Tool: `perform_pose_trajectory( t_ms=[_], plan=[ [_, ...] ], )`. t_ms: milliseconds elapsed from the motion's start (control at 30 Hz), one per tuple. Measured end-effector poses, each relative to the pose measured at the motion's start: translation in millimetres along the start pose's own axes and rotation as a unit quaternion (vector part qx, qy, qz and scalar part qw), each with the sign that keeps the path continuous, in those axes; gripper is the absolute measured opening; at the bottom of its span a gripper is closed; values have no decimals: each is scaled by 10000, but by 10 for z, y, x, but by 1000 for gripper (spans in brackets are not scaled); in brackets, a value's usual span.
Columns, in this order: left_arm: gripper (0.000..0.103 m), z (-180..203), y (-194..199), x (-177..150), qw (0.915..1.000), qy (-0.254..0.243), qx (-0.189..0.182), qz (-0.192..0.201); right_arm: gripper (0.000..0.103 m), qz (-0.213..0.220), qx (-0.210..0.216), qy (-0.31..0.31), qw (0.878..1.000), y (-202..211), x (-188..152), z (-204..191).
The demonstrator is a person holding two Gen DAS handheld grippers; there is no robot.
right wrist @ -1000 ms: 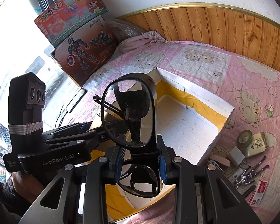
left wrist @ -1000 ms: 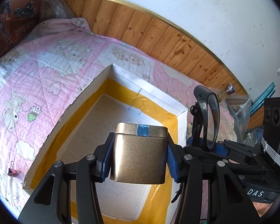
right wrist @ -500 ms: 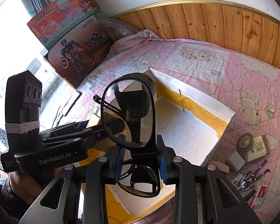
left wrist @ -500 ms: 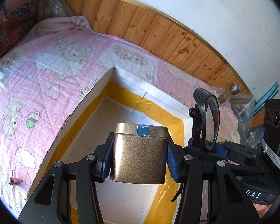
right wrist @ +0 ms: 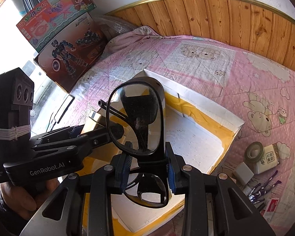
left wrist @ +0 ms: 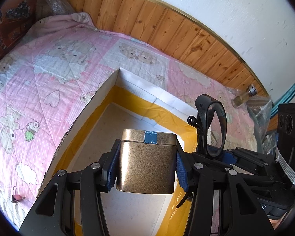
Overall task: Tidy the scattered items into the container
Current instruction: 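Carry the tin and eyeglasses over the white box with both tools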
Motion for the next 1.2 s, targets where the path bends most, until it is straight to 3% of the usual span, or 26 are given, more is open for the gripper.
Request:
perform_pose_trajectory(
  t_ms=[833,1200],
  plan=[
    [52,-105,-351,61,9976,-105,255,-639,33,-362,-511,-388,9973,-321,115,167],
    [52,-144,-479,55,9955,-208,425,-820,33,-724,-727,-473,9936,-481,118,227]
  ],
)
Point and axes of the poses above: each gripper's, at about its wrist camera, not at the fingertips, and y roughly against the way its jaws point, z to its right, x to its top, the point moved 4 cm from there along -y, roughly the way its jaws point, and after that the axes turned 7 degrees about -y, right-handed, at the moved point
